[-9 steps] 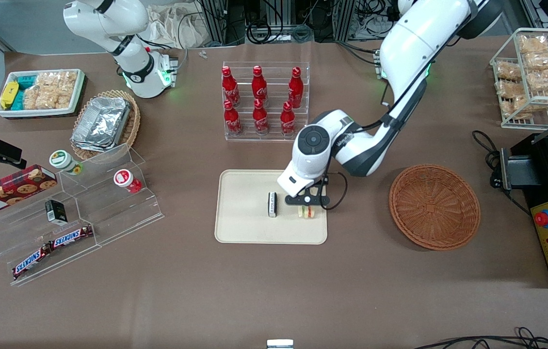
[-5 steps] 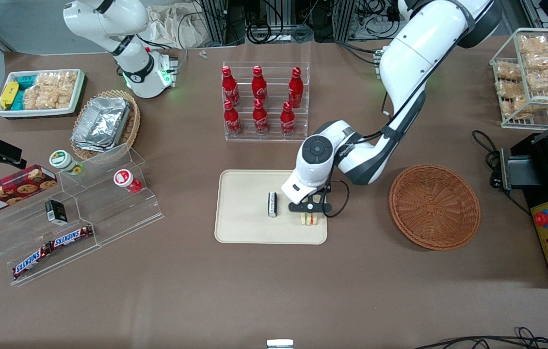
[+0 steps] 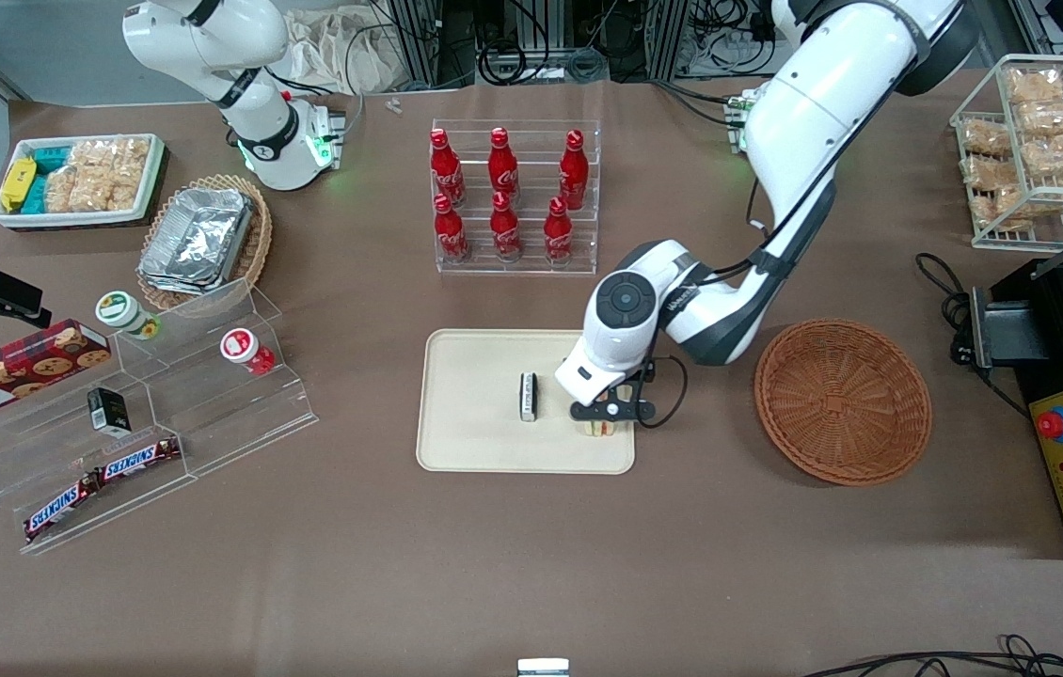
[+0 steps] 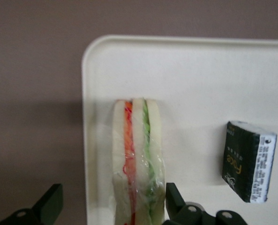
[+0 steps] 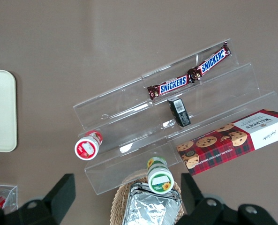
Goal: Place sandwich from basket to tray
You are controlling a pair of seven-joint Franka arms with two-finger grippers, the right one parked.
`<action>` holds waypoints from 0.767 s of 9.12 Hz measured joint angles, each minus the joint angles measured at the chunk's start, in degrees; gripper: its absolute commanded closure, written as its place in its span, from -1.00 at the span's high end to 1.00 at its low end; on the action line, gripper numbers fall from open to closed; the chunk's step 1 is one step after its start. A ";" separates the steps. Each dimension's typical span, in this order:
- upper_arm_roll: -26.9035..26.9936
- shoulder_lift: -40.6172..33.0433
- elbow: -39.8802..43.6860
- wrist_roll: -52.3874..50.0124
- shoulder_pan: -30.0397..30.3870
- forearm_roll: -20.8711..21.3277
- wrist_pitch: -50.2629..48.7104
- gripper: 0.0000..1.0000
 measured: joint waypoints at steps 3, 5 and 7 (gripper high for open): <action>-10.06 -7.42 2.07 7.70 13.51 -2.48 -16.63 0.99; -13.43 -13.95 3.04 17.59 21.89 -3.07 -27.75 0.99; -13.60 -20.02 3.13 25.84 28.15 -4.71 -32.47 0.99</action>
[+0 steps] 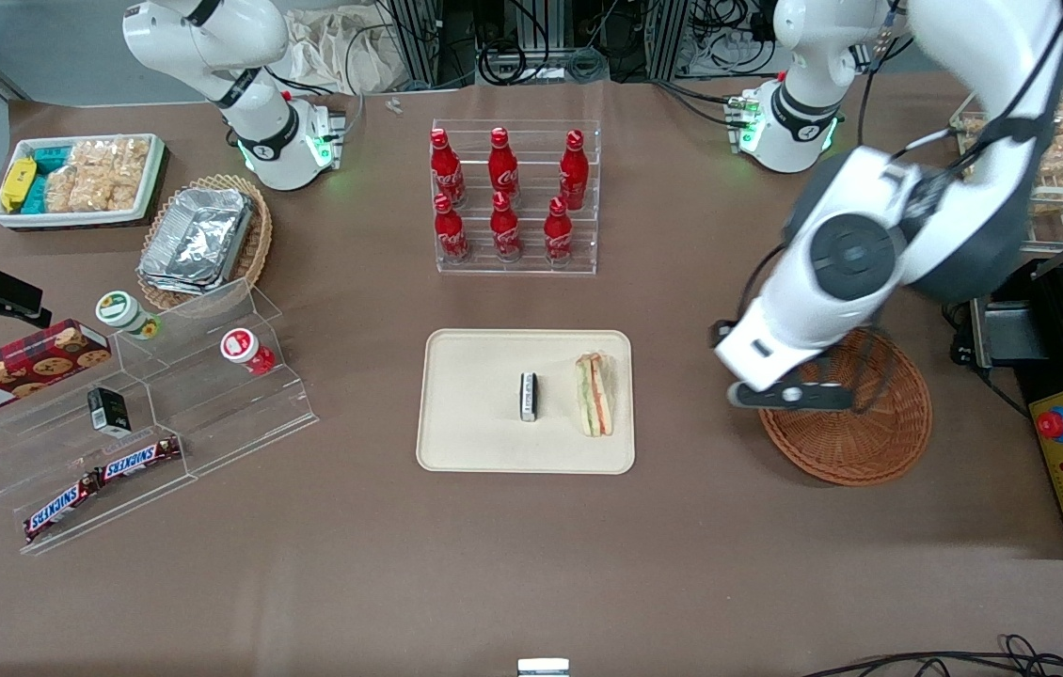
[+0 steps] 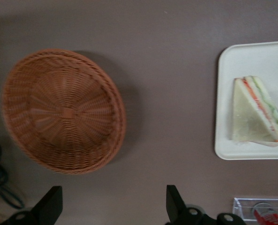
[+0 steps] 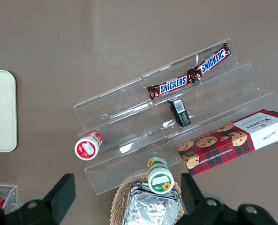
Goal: Place sandwich from basket to tray
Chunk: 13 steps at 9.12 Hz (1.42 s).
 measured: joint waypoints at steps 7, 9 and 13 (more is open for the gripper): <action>0.02 -8.88 1.36 10.91 8.55 -3.87 -8.74 1.00; 1.58 -9.37 1.73 10.91 8.14 -3.93 -9.44 1.00; 27.66 -11.49 1.85 13.72 -10.80 -8.74 -9.72 1.00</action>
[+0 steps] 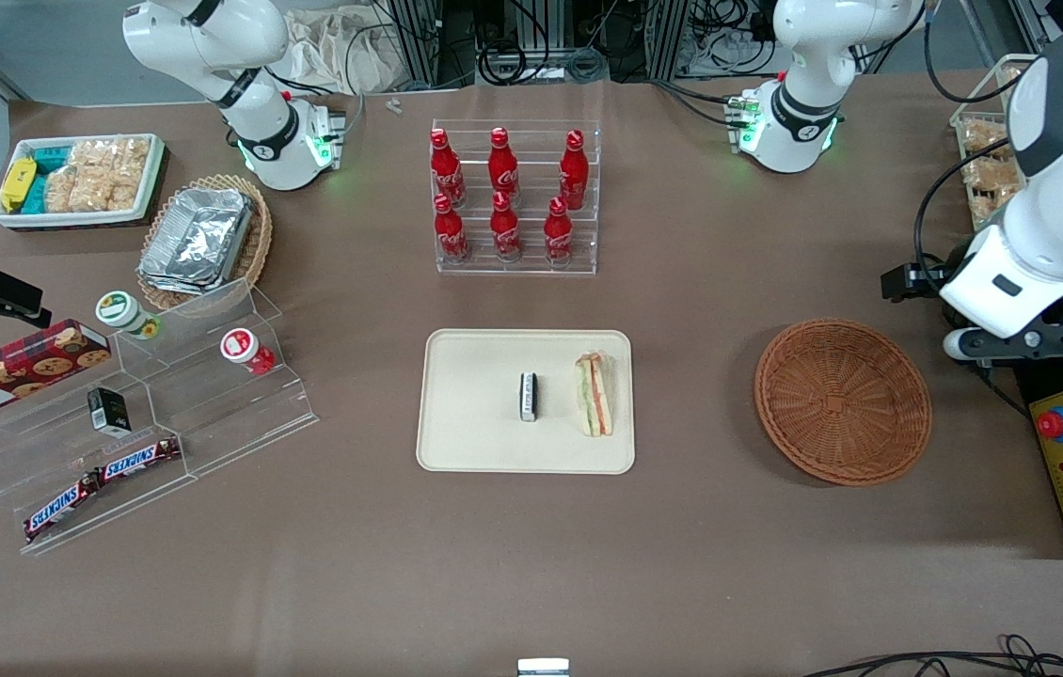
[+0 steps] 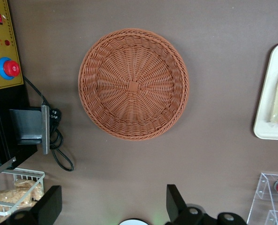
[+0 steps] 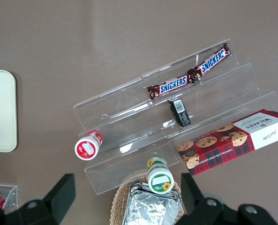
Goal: Place sandwich from basket to tray
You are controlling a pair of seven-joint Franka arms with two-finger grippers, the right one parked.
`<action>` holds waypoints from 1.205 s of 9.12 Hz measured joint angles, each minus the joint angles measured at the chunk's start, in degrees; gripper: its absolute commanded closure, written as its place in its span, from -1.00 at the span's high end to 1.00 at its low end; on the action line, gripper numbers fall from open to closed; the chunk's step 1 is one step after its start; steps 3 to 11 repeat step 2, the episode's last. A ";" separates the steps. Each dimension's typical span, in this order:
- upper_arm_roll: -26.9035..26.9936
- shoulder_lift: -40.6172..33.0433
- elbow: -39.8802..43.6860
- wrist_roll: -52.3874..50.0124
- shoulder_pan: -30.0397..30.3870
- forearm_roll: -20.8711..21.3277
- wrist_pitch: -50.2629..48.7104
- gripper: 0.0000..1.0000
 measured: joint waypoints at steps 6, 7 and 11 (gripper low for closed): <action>2.91 -1.10 0.00 2.13 -1.50 -1.00 -0.16 1.00; 2.91 -1.10 0.00 2.13 -1.50 -1.00 -0.16 1.00; 2.91 -1.10 0.00 2.13 -1.50 -1.00 -0.16 1.00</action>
